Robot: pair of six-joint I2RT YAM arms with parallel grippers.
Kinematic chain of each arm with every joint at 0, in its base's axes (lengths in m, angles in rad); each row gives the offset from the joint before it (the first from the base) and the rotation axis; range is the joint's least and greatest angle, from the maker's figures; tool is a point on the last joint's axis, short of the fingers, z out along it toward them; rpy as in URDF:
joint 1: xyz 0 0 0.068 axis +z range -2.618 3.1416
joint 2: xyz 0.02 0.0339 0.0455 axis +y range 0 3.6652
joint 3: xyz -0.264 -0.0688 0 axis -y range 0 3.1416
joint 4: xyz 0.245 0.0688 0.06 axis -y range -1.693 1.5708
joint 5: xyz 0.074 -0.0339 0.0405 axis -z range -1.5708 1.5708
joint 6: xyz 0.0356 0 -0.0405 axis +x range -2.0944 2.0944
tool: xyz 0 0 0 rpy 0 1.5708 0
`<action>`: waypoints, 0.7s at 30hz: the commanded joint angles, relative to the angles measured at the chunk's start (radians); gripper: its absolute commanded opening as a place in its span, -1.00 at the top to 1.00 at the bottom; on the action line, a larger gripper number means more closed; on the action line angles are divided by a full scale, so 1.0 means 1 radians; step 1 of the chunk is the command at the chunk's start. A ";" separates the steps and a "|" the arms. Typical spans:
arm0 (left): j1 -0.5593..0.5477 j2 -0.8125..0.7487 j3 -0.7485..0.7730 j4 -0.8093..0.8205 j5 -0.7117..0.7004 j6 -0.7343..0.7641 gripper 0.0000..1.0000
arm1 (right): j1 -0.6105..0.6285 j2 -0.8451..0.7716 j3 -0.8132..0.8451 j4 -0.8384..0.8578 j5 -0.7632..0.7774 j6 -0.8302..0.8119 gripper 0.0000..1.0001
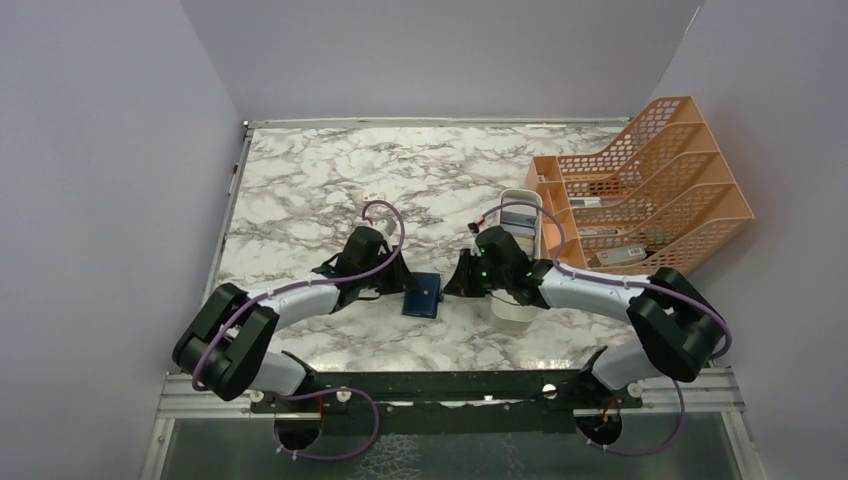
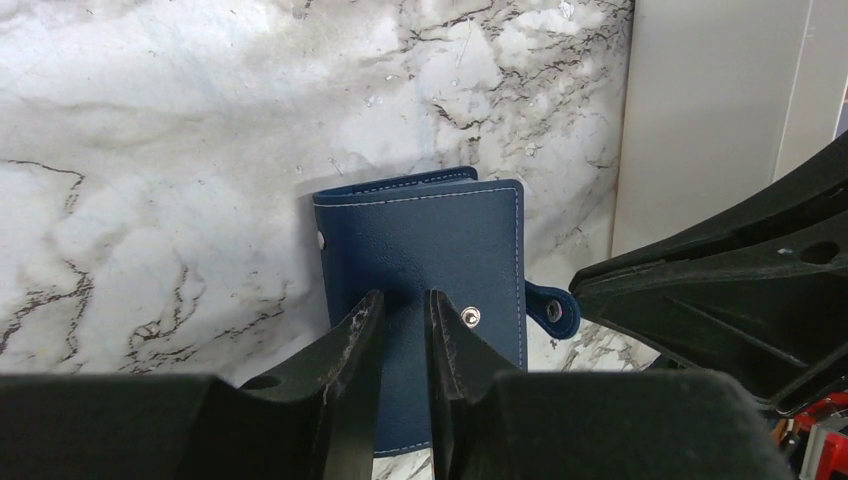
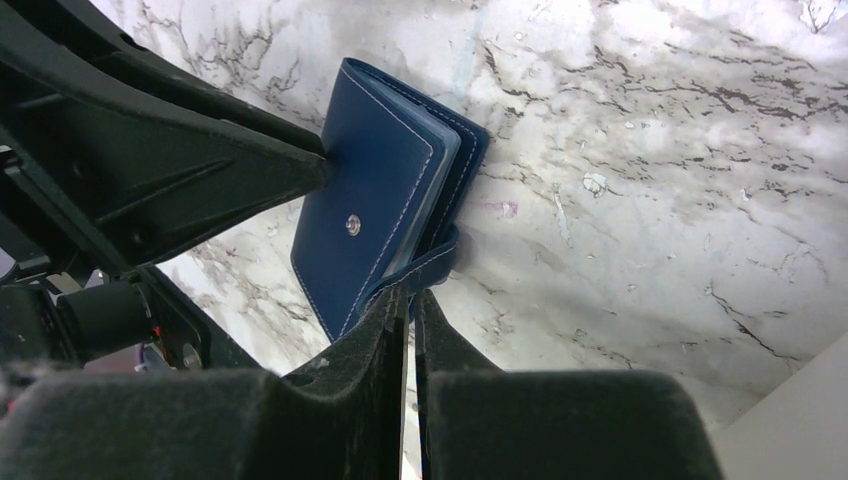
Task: Put the credit cards into the card holder
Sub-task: Close the card holder at the center of the board.
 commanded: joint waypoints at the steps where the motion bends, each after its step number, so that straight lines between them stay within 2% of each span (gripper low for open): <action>1: -0.008 0.027 -0.001 0.024 -0.032 0.031 0.53 | 0.009 0.023 -0.009 0.057 0.000 0.023 0.78; 21: -0.021 0.009 -0.059 0.079 -0.088 0.004 0.57 | 0.052 0.099 0.024 0.125 -0.025 0.033 0.79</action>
